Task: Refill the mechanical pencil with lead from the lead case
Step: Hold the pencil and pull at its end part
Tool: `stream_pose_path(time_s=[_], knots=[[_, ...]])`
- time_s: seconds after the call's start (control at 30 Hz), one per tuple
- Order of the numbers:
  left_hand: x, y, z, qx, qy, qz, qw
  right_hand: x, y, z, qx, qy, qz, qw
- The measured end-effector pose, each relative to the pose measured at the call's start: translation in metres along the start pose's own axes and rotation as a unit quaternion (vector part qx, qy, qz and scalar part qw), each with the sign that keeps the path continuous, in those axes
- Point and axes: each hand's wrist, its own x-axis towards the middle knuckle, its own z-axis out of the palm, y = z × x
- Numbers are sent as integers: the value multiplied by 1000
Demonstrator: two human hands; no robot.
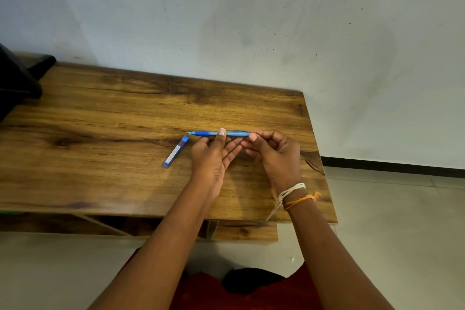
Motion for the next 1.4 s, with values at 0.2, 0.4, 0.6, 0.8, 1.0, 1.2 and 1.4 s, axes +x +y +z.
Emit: stream_pose_path(time_s=[0.2, 0.4, 0.6, 0.8, 1.0, 1.2, 1.4], knots=[[1, 1, -3, -7, -5, 4, 1000, 2, 0, -3, 30, -11, 10, 999], [0, 3, -1, -7, -9, -3, 1000, 14, 10, -27, -144, 166, -48, 974], [-3, 5, 2, -6, -3, -12, 1000, 20, 17, -42, -329, 192, -95, 920], [-3, 5, 1, 1, 0, -20, 1000, 24, 20, -45, -452, 187, -74, 869], [-4, 5, 2, -3, -1, -23, 1000, 24, 14, -49, -406, 166, -23, 898], [-4, 3, 6, 0, 5, -15, 1000, 2, 6, -22, -183, 206, 8, 961], [-4, 3, 3, 0, -12, -7, 1000, -14, 9, 17, 145, 94, 83, 981]])
